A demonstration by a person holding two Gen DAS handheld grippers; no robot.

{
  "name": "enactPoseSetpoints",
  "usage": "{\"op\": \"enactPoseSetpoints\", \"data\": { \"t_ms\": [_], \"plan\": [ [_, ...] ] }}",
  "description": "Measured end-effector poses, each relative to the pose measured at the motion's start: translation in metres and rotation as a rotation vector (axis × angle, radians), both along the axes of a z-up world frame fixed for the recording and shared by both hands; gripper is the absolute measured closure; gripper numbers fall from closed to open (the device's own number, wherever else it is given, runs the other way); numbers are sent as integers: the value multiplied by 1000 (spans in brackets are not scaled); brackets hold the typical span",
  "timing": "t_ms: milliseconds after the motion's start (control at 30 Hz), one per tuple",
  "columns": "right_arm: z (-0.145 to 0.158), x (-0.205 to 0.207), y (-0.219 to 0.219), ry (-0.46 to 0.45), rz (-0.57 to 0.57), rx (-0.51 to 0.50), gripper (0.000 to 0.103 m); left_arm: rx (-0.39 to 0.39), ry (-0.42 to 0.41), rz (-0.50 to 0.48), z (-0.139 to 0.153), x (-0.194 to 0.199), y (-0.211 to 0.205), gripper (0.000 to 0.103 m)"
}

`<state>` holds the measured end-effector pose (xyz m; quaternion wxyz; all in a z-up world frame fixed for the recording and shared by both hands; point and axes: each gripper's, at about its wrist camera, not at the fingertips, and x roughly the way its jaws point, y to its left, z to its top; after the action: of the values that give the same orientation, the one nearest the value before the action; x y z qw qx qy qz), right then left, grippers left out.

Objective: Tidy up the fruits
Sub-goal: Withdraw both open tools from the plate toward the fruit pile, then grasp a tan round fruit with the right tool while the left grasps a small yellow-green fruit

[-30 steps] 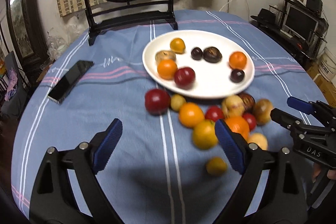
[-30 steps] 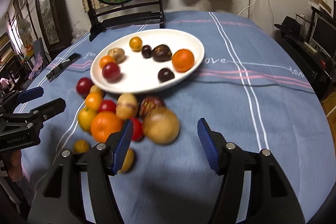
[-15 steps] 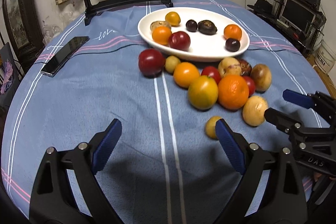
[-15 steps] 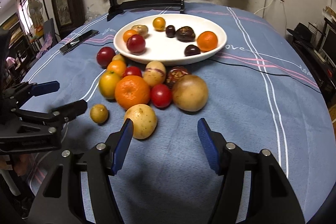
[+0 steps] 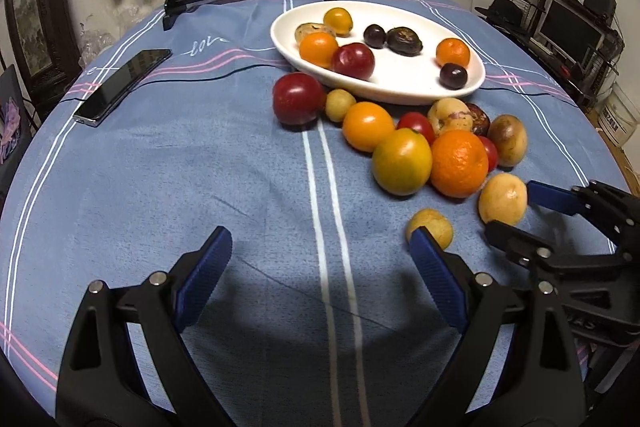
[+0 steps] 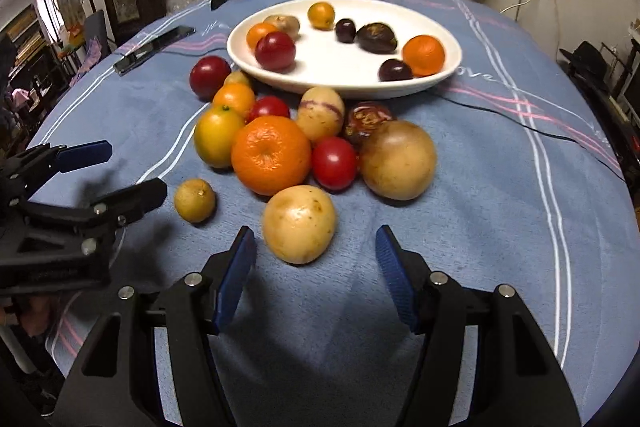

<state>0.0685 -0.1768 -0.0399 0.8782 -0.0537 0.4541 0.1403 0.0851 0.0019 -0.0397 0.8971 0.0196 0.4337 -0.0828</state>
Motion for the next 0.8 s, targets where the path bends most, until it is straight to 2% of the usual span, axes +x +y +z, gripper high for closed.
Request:
{"op": "enactPoseSetpoints", "data": {
  "t_ms": [100,200,267,567,667,700,767,800],
  "plan": [
    [-2,6,6,15,4,-11,66,-3,-1,-9,1,-2,-3,11],
    [-2,6,10,5,5,-25,66,-29,9,-30,4,-3,-7,11],
    [-1,5,5,6,3,3,66,-36,16,-40,4,-4,-10,11],
    [-3,-8,-27,9,-41,91,66,15,-4,-73,-4,-3,-34,12],
    [-3,-10,-25,5,-40,84,66,40,23,-110,-9,-1,-44,27],
    [-3,-10,-25,5,-40,86,66,41,34,-116,-11,1,-45,38],
    [-3,-10,-26,7,-41,98,66,41,38,-117,-12,2,-47,42],
    [-3,-10,-27,7,-42,102,66,37,36,-117,-12,1,-47,47]
  ]
}}
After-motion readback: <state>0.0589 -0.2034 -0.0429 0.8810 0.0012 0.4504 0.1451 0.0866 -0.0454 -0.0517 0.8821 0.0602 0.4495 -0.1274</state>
